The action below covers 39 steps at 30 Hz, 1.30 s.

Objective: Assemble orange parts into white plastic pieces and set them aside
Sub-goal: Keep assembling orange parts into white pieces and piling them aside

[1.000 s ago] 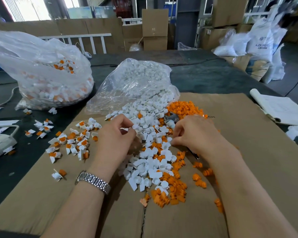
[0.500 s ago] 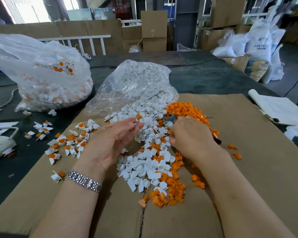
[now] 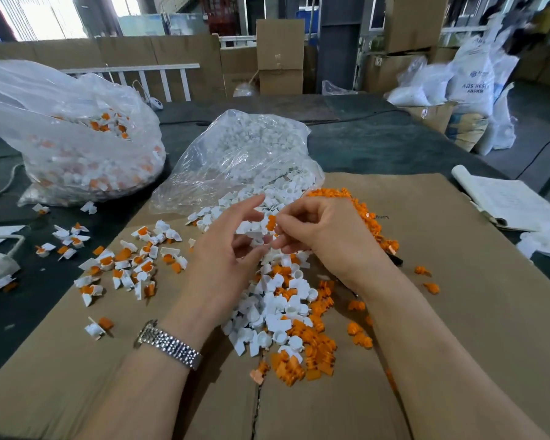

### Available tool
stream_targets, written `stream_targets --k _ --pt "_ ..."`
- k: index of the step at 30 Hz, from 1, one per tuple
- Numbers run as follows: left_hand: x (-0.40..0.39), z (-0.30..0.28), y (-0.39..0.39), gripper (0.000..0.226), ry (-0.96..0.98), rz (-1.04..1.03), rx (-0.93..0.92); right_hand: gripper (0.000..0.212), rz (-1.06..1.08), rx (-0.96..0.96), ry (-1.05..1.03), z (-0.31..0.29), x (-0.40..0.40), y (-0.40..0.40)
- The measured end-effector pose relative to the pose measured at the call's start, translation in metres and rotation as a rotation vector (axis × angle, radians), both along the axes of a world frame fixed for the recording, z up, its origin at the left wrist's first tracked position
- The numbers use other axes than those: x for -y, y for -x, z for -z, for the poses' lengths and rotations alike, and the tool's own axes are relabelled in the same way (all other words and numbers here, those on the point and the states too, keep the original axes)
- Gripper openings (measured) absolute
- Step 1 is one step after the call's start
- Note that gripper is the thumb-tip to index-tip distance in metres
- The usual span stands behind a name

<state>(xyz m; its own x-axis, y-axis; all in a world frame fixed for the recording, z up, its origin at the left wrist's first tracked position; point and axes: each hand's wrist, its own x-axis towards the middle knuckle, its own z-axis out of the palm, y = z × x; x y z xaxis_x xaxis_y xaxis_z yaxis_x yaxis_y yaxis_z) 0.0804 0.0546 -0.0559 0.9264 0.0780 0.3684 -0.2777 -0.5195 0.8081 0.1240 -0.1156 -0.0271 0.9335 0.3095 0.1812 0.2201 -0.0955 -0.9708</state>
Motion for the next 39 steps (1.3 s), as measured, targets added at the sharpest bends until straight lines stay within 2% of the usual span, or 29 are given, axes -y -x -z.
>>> stream_targets --k 7,16,20,26,30,34,36,39 --pt "0.002 0.001 0.001 0.077 -0.021 -0.003 0.046 0.006 0.027 0.186 0.267 0.008 -0.011 -0.001" --pt "0.002 0.007 0.001 0.075 -0.165 0.009 0.092 0.003 0.038 0.264 0.402 0.013 -0.014 -0.001" --pt "0.002 0.005 0.002 0.07 -0.057 0.05 0.067 0.003 0.121 0.299 0.353 0.012 -0.013 -0.003" --pt "-0.004 0.0 0.001 0.065 0.236 0.012 0.002 0.004 0.064 0.311 0.28 0.01 -0.007 -0.006" --pt "-0.005 -0.003 0.001 0.041 0.424 0.078 -0.129 0.002 0.005 0.298 0.211 0.008 -0.003 -0.005" --pt "-0.011 -0.004 0.002 0.031 0.561 0.129 -0.187 0.001 -0.028 0.289 0.222 0.005 -0.002 -0.003" --pt "-0.012 -0.005 0.003 0.027 0.533 0.072 -0.153 0.003 0.017 0.265 0.258 0.006 -0.005 -0.002" --pt "-0.006 -0.002 0.003 0.025 0.314 -0.038 -0.053 0.007 0.071 0.247 0.323 0.008 -0.011 -0.001"
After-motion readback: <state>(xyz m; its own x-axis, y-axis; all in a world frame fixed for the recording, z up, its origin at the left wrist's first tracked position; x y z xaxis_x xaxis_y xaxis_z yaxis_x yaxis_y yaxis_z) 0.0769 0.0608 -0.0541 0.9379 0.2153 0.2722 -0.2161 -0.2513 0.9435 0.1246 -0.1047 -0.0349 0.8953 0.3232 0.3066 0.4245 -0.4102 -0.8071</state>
